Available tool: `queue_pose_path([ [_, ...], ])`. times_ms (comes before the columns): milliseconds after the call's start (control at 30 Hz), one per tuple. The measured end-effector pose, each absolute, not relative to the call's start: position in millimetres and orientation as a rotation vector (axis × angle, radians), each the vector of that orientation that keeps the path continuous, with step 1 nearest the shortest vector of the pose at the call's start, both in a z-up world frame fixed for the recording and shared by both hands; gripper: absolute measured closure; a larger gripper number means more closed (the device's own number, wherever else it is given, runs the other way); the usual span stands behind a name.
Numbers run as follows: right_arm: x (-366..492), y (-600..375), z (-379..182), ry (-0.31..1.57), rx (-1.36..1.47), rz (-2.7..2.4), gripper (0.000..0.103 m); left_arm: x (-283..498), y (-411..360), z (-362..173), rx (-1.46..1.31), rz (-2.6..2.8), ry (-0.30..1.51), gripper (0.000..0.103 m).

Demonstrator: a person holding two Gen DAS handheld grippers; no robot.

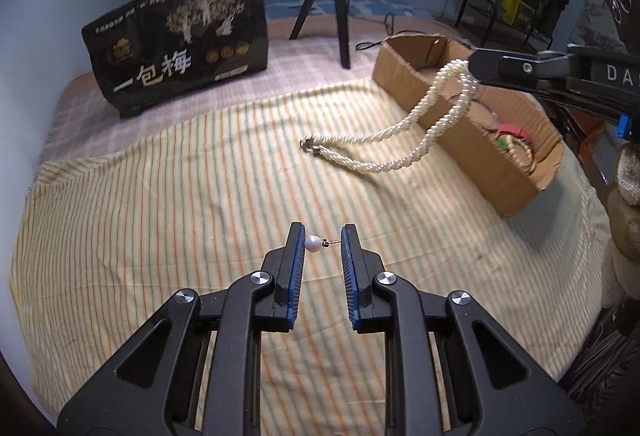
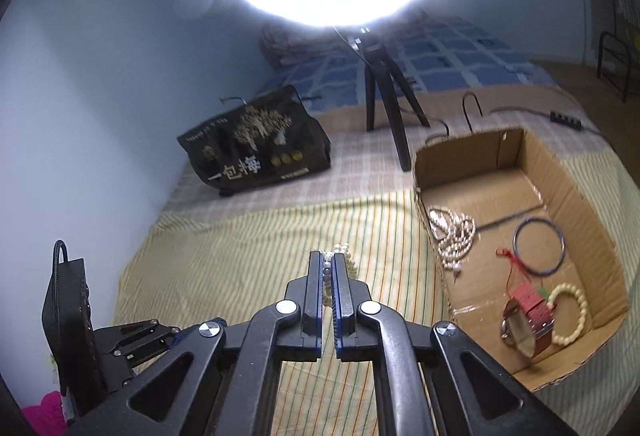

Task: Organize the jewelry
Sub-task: 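Lift and carry the stud in the left tool and necklace in the right tool over the box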

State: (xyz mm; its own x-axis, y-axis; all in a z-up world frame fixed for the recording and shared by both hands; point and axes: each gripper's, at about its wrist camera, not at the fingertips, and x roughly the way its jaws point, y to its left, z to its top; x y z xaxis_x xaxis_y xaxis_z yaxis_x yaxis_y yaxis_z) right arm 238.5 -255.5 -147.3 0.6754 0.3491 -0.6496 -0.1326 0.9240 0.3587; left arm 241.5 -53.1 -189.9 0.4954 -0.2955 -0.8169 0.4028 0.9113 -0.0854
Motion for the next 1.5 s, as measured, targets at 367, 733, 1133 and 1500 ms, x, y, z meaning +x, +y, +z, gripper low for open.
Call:
queue_pose_path([
  [367, 226, -267, -125, 0.723, 0.305, 0.306, 0.102, 230, -67, -181, 0.123, -0.446, 0.942, 0.086],
  [733, 225, -285, -82, 0.629, 0.305, 0.310, 0.102, 222, -89, -162, 0.123, -0.482, 0.905, 0.086],
  [1133, 238, -335, -28, 0.529, 0.247, 0.262, 0.102, 241, -137, -125, 0.100, -0.551, 0.825, 0.086],
  [1500, 280, -384, -32, 0.546, 0.172, 0.175, 0.102, 256, -194, -130, 0.156, -0.611, 0.816, 0.086],
])
